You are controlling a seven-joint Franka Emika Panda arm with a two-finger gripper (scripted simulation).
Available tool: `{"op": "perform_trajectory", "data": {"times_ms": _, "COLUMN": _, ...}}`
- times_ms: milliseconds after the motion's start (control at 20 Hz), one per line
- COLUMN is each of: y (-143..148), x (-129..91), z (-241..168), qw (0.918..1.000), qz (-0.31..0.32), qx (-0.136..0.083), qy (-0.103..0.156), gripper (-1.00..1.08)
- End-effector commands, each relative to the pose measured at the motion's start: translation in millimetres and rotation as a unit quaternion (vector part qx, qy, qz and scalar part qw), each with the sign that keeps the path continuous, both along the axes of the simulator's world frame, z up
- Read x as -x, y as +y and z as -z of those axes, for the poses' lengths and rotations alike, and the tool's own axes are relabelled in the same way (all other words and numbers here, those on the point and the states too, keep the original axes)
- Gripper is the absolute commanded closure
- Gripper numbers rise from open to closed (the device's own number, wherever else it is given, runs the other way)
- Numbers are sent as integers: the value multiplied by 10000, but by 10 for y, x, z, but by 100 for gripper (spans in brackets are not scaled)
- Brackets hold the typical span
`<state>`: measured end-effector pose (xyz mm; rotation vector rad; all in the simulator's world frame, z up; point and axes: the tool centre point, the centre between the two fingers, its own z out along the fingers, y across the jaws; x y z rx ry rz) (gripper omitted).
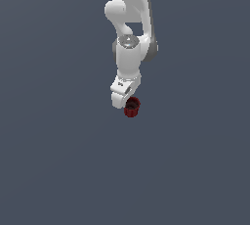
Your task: Pick up the object and move it to a goal position.
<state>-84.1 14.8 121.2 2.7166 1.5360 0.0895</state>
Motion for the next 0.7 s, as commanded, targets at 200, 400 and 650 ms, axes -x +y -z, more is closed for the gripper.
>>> {"op": "perform_trajectory", "data": {"times_ms": 200, "y": 60, "x": 192, "z": 71, "qw": 9956, "qz": -932, "qx": 30, "qy": -53, "gripper": -60}}
{"op": "perform_trajectory", "data": {"times_ms": 400, "y": 94, "x": 308, "z": 111, "qw": 9890, "qz": -1473, "qx": 51, "qy": -84, "gripper": -60}}
{"op": "perform_trajectory", "data": {"times_ms": 650, "y": 127, "x": 423, "z": 148, "qw": 9799, "qz": -1991, "qx": 74, "qy": -115, "gripper": -60}}
